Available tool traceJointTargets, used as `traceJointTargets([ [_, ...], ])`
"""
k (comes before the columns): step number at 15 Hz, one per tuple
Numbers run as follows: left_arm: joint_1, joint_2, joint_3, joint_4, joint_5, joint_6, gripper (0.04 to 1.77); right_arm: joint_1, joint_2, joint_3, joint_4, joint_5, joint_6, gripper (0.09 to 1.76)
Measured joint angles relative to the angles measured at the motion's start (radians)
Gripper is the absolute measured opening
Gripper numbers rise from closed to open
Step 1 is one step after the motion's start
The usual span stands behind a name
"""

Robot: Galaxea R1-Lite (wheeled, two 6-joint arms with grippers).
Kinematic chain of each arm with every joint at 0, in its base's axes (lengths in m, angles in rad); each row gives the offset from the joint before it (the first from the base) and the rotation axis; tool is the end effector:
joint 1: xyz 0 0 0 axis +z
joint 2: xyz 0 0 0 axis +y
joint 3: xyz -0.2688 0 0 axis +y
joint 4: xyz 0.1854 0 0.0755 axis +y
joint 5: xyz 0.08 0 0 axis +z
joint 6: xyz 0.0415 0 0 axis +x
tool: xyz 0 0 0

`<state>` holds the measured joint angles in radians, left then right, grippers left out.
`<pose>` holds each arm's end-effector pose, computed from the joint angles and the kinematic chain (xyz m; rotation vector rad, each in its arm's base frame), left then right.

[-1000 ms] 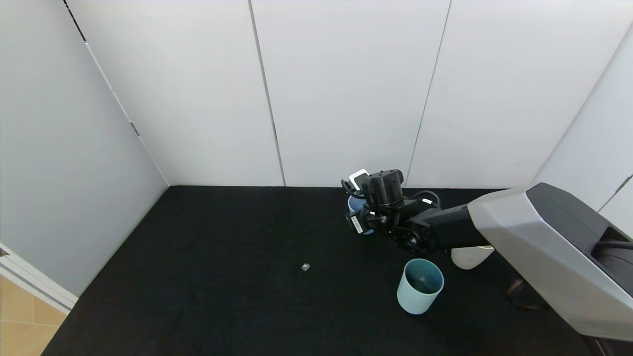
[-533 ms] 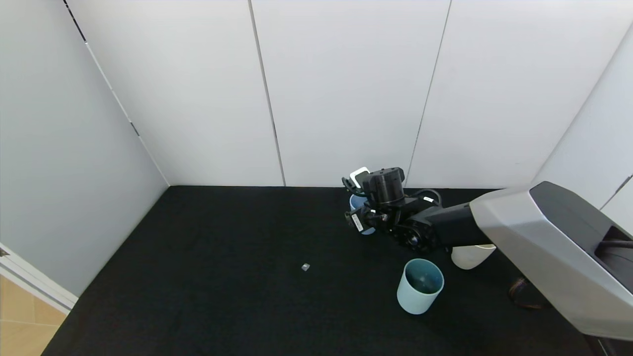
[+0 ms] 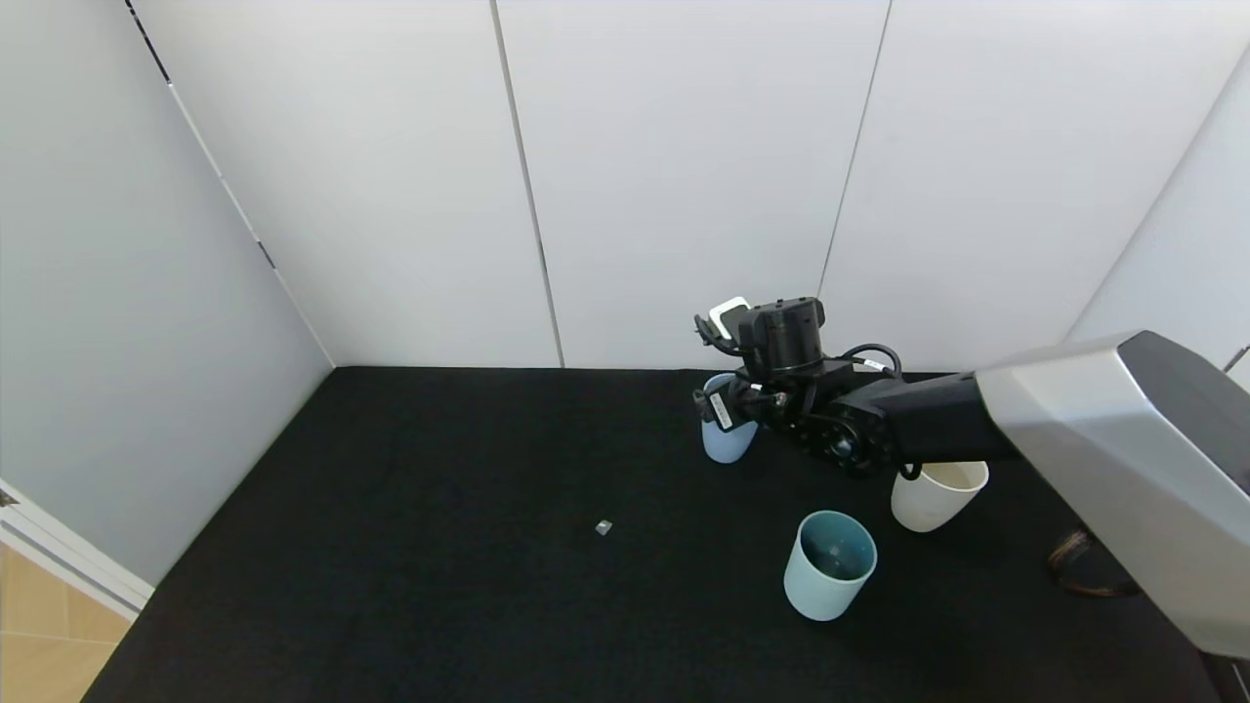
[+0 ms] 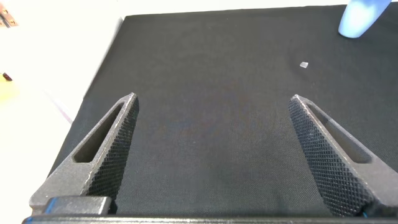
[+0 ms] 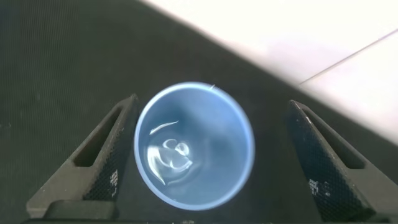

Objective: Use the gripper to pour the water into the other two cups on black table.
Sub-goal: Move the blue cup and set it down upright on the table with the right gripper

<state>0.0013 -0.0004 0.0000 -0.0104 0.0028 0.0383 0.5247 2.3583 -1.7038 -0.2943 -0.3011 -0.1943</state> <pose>0.0381 0.0002 0.0768 0.0383 -0.0107 0.0043 0.4350 0.2376 0.0945 -0.3366 0.3088 0.2532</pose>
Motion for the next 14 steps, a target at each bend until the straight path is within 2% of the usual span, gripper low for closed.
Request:
traceJointTargets([
  [4,0.0,0.0,0.0,0.0,0.0,0.0,1.72,-0.007,-0.088,0.064,-0.001,-0.033,0.001,1.69],
  [14,0.0,0.0,0.0,0.0,0.0,0.0,1.72,-0.004,-0.466,0.433,-0.018,-0.063,0.007,1.7],
])
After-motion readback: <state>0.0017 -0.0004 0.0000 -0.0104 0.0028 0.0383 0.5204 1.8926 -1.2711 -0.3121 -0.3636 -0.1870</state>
